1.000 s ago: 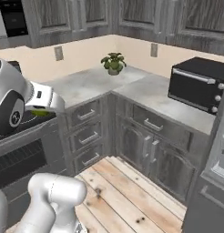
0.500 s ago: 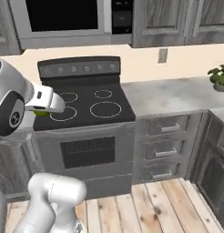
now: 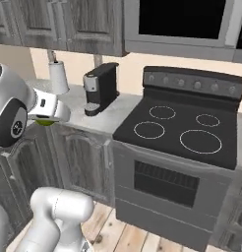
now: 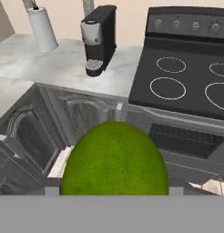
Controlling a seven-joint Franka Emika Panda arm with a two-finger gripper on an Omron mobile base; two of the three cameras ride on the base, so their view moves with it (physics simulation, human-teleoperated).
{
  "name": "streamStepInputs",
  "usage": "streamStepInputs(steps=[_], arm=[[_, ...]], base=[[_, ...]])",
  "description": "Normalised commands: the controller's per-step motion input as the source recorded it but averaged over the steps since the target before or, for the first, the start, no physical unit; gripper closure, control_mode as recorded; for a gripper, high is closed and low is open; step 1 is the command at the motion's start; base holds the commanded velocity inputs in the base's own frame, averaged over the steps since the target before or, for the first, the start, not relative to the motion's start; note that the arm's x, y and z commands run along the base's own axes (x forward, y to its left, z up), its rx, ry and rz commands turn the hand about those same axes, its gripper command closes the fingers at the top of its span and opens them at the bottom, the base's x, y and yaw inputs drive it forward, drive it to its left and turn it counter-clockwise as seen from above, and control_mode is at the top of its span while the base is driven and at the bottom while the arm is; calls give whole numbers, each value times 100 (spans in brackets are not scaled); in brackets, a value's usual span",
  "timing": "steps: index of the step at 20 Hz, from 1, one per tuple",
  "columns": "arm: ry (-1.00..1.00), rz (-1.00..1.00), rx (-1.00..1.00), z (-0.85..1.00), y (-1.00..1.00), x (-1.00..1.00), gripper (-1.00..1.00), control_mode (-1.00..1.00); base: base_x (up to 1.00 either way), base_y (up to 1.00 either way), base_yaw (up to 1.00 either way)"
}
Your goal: Grab the limes from the fridge, place them in the blender, close the lid, and turn on the blender to create a marinade.
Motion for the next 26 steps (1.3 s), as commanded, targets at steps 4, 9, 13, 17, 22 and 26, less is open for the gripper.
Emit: streamStepInputs(steps=[4,9,13,17,22,26], arm=[[0,0,0,0,0,0,100,100],[0,0,0,0,0,0,100,100],[0,0,0,0,0,0,100,100],[0,0,0,0,0,0,100,100],[0,0,0,0,0,0,100,100],[0,0,0,0,0,0,100,100]], base=[[-17,19,91],[-18,23,90],[-18,34,88],[-11,51,83],[42,44,52],[54,14,24]])
